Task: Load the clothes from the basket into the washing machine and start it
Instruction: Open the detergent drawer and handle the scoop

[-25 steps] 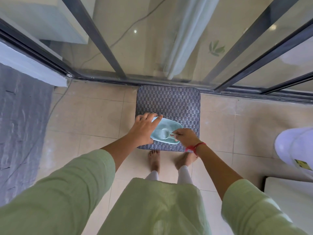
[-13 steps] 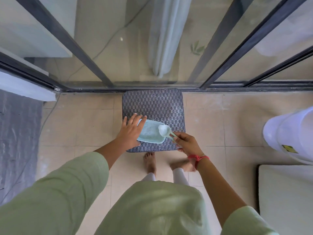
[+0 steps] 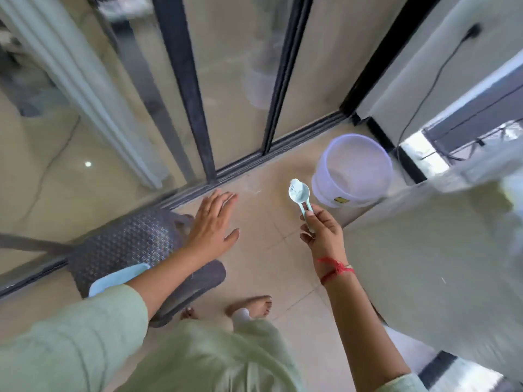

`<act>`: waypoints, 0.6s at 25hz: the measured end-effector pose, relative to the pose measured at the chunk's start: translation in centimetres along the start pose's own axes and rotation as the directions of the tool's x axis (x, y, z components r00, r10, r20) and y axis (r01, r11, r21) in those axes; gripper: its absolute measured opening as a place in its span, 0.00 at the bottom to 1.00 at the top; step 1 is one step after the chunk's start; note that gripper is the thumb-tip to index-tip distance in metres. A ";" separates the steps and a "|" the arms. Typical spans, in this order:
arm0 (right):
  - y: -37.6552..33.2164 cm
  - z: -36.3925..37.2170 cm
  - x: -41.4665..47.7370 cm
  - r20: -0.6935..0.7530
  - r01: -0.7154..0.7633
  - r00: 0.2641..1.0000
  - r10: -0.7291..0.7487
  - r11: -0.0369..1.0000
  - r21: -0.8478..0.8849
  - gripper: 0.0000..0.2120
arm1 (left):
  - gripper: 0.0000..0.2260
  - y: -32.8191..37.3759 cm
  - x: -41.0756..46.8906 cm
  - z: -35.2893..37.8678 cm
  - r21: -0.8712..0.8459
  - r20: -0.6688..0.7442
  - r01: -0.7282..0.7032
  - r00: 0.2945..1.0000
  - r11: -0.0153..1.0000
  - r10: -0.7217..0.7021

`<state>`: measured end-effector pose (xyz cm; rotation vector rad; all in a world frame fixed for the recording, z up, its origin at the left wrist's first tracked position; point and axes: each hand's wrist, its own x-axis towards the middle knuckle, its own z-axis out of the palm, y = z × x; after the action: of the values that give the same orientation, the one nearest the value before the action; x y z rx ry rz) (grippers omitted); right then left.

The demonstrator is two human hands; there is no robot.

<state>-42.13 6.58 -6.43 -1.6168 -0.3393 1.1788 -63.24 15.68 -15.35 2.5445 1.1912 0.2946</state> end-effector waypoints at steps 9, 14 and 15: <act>-6.8 -19.2 -6.2 -0.516 0.241 0.856 -0.034 0.909 0.340 0.09 | 0.31 19.9 15.2 3.3 -0.121 0.048 -0.465 0.880 0.877 0.473; -8.2 -27.8 -8.9 -0.675 0.362 0.737 0.045 0.816 0.450 0.10 | 0.30 32.3 20.7 3.3 -0.239 0.001 -0.586 0.797 0.774 0.604; -8.4 -29.5 -8.9 -0.695 0.381 0.717 0.060 0.801 0.462 0.09 | 0.30 34.7 21.8 3.4 -0.259 -0.018 -0.608 0.780 0.750 0.626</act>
<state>-19.45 -13.27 4.08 -1.3054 0.3376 0.3903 -23.81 10.96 -4.72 2.6068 0.2110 0.4650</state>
